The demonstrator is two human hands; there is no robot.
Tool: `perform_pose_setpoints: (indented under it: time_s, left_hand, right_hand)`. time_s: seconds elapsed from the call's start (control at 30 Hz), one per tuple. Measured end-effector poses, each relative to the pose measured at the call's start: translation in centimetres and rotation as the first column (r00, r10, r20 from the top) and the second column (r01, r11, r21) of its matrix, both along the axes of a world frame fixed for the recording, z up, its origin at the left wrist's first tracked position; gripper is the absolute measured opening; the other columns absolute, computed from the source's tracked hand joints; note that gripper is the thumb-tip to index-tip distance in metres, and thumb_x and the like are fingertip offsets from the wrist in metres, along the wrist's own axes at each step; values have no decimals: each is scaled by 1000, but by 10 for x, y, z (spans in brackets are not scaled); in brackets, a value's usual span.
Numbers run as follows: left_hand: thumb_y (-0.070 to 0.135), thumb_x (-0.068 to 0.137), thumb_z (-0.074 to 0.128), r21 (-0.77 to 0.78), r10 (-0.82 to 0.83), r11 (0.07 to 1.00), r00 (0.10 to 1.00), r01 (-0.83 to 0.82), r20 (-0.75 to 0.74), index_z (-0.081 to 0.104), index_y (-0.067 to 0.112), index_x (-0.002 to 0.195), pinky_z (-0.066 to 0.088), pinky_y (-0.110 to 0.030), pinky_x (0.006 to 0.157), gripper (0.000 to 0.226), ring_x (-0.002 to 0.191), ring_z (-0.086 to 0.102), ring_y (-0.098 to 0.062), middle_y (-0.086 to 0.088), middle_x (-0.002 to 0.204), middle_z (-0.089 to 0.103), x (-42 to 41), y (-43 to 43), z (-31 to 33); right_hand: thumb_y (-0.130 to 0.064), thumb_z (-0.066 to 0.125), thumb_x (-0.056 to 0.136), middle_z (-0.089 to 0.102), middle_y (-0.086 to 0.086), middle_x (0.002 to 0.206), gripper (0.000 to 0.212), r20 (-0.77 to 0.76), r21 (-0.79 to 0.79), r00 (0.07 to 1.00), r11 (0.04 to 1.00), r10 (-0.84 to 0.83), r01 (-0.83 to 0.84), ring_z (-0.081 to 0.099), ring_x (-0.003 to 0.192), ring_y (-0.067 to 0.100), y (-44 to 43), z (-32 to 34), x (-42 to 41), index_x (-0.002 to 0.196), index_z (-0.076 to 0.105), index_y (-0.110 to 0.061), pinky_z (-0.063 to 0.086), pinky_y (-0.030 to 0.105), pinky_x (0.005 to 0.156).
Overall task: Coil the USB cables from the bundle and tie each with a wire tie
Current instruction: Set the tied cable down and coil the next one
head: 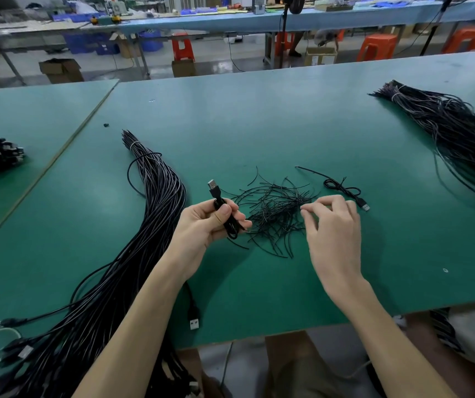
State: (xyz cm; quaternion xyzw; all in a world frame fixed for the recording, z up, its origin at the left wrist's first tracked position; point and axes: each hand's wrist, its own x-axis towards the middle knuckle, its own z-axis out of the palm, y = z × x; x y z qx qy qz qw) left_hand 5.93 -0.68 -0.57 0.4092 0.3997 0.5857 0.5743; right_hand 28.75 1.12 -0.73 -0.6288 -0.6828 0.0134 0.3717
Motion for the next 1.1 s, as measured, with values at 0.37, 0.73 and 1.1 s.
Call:
perform_pose_setpoints:
  time_s: [0.37, 0.73, 1.1]
  left_hand:
    - [18, 92, 66, -39, 44, 998, 999, -43, 32, 76, 8, 94, 61, -42, 86, 14, 101, 73, -43, -18, 97, 74, -3, 0, 0]
    - [24, 97, 59, -8, -31, 999, 993, 32, 112, 75, 23, 91, 51, -34, 95, 17, 124, 65, -33, -4, 105, 76, -6, 1, 0]
    - [33, 90, 70, 66, -117, 991, 993, 116, 9, 77, 23, 87, 28, -44, 122, 13, 139, 52, -24, -14, 140, 63, 2, -2, 6]
  right_hand:
    - [-24, 69, 99, 66, -7, 97, 12, -395, 128, 902, 983, 172, -131, 60, 91, 12, -7, 29, -9, 101, 79, -18, 45, 15, 84]
    - [-29, 68, 99, 73, -9, 76, 14, -674, -15, 718, 970, 171, -244, 68, 73, 7, -14, 20, -43, 89, 74, -22, 50, 16, 68]
    - [-10, 71, 96, 65, 1, 86, 7, -225, 228, 923, 937, 313, -263, 59, 75, 16, -18, 24, -52, 90, 72, -6, 50, 26, 70]
